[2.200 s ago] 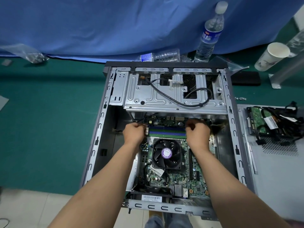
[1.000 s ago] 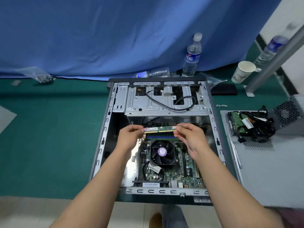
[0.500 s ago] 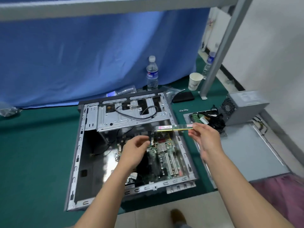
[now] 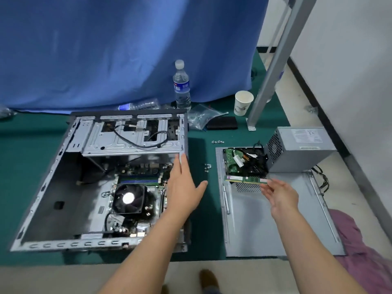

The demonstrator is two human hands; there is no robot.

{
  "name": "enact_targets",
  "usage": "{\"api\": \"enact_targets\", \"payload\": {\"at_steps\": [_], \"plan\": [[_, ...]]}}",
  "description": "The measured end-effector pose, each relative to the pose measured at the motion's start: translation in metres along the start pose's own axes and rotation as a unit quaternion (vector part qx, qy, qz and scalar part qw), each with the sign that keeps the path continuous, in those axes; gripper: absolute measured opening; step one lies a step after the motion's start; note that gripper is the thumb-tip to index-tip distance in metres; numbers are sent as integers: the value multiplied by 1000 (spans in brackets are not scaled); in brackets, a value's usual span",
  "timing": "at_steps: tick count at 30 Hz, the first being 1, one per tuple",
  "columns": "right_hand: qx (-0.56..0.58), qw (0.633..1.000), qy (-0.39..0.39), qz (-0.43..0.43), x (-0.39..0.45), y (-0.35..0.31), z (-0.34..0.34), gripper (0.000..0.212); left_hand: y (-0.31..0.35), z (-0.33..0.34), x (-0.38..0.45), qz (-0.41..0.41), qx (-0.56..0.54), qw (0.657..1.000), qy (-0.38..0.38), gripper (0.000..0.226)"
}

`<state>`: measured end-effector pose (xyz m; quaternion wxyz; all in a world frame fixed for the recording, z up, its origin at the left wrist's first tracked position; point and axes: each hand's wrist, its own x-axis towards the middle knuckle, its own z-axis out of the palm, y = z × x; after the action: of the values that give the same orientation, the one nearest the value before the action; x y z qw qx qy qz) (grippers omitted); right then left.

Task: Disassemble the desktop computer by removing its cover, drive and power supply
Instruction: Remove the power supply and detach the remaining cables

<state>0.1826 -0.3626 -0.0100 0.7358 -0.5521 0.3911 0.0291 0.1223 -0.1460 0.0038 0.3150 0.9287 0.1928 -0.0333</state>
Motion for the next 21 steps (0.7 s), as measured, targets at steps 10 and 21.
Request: {"api": "enact_targets", "payload": {"at_steps": [10, 21], "plan": [[-73, 993, 57, 78, 66, 31, -31, 17, 1, 10, 1, -5, 80, 995, 52, 94], [-212, 976, 40, 10, 76, 41, -19, 17, -3, 12, 3, -5, 96, 993, 64, 94]]}}
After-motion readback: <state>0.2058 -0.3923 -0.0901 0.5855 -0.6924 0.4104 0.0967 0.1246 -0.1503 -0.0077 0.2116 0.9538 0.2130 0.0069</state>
